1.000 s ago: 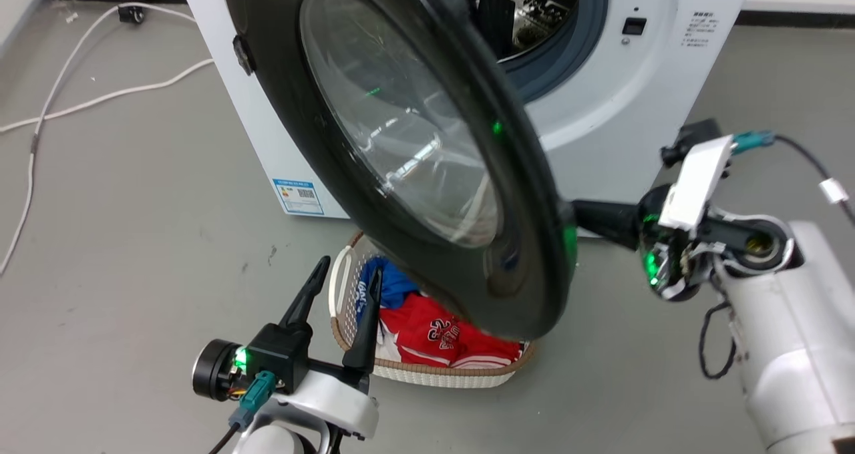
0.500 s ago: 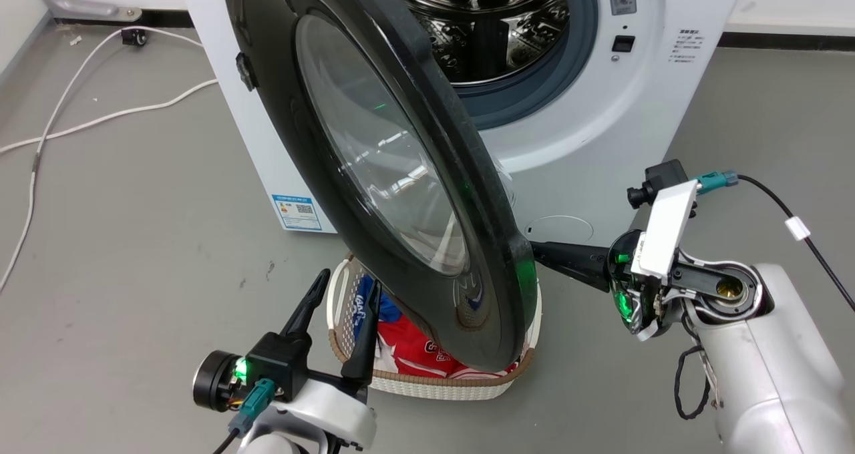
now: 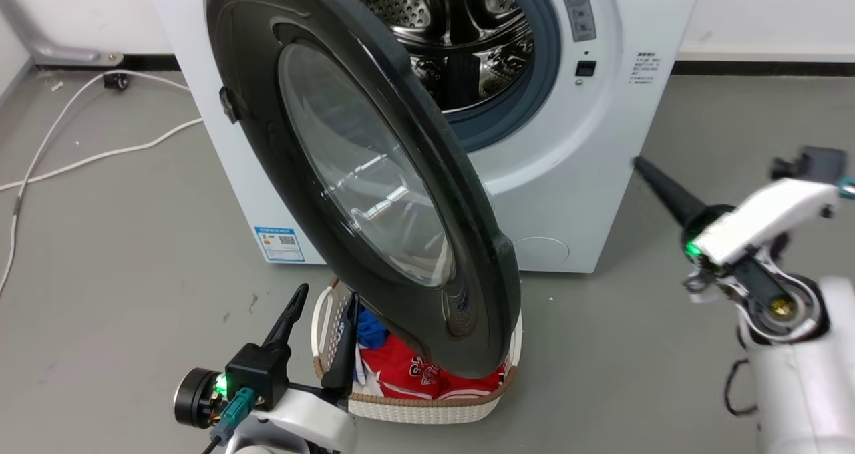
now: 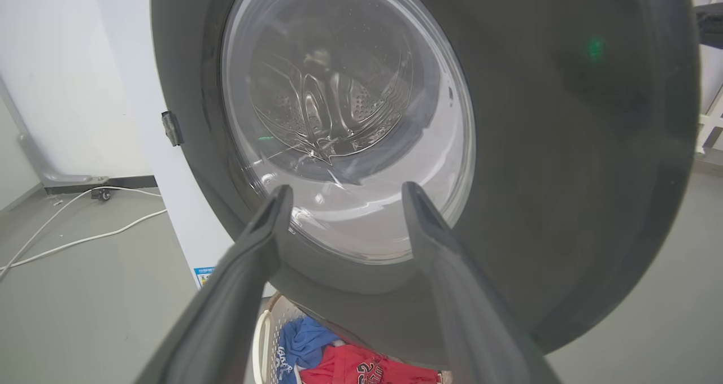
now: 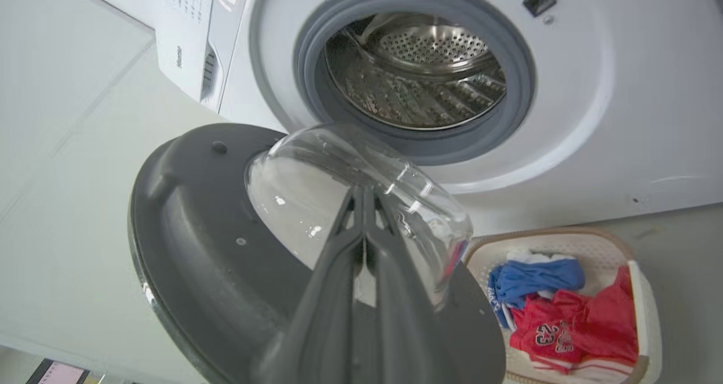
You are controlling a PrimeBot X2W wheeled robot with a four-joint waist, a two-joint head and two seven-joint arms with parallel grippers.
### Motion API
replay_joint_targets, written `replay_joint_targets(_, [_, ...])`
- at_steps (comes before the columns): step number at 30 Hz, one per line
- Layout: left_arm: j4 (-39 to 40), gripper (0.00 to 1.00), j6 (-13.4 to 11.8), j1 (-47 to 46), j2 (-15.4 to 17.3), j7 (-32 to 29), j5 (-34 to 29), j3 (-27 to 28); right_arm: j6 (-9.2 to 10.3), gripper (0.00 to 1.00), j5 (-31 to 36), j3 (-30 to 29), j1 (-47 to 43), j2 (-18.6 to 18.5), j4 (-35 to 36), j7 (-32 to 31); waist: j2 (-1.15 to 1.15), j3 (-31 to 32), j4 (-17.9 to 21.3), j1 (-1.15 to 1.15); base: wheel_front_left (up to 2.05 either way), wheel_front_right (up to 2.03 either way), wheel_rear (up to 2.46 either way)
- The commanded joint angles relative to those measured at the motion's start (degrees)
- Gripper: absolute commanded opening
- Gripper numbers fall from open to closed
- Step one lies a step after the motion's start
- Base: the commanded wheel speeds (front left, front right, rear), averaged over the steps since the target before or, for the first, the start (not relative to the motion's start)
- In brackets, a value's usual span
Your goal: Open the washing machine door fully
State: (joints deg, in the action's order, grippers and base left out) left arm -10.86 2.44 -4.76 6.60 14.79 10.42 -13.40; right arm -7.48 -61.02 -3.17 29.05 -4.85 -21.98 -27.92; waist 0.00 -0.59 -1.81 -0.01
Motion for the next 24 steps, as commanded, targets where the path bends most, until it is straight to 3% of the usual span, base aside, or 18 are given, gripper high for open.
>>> replay_joint_targets(1, [0.0,1.00,-0.4,0.8,0.3,-0.1,0.4,0.1,-0.03,0.00,0.4,-1.0,-2.4,-0.1,1.5,1.6,0.00,0.5,0.4,0.01,0.00,0.00,0.00])
replay_joint_targets(11, [1.1,1.00,-1.5,2.2,1.4,-0.3,1.4,1.3,-0.03,0.00,12.7,-4.9,-15.4,-3.1,13.8,15.2,0.00,1.5,2.2,0.01,0.00,0.00,0.00])
replay_joint_targets(13, [1.2,1.00,-1.7,2.3,1.6,-0.4,1.4,1.5,-0.03,0.44,15.9,-4.9,-17.8,-3.2,16.5,17.8,0.00,1.6,2.5,0.01,0.00,0.00,0.00])
replay_joint_targets(14, [1.4,1.00,-1.8,2.4,1.8,-0.6,1.5,1.6,-0.03,0.79,18.2,-4.9,-18.7,-3.6,17.9,19.2,0.00,1.7,2.6,0.01,0.00,0.00,0.00])
replay_joint_targets(15, [1.5,1.00,-1.9,2.5,1.9,-0.7,1.6,1.7,-0.03,1.00,20.9,-4.7,-19.6,-4.1,19.2,20.5,0.00,1.8,2.7,0.01,0.00,0.00,0.00])
replay_joint_targets(24, [2.4,1.00,-2.8,3.3,2.9,-1.3,2.0,2.3,-0.02,1.00,43.9,-2.5,-25.7,-4.9,28.6,26.0,0.00,3.2,3.2,0.01,0.00,0.00,0.00])
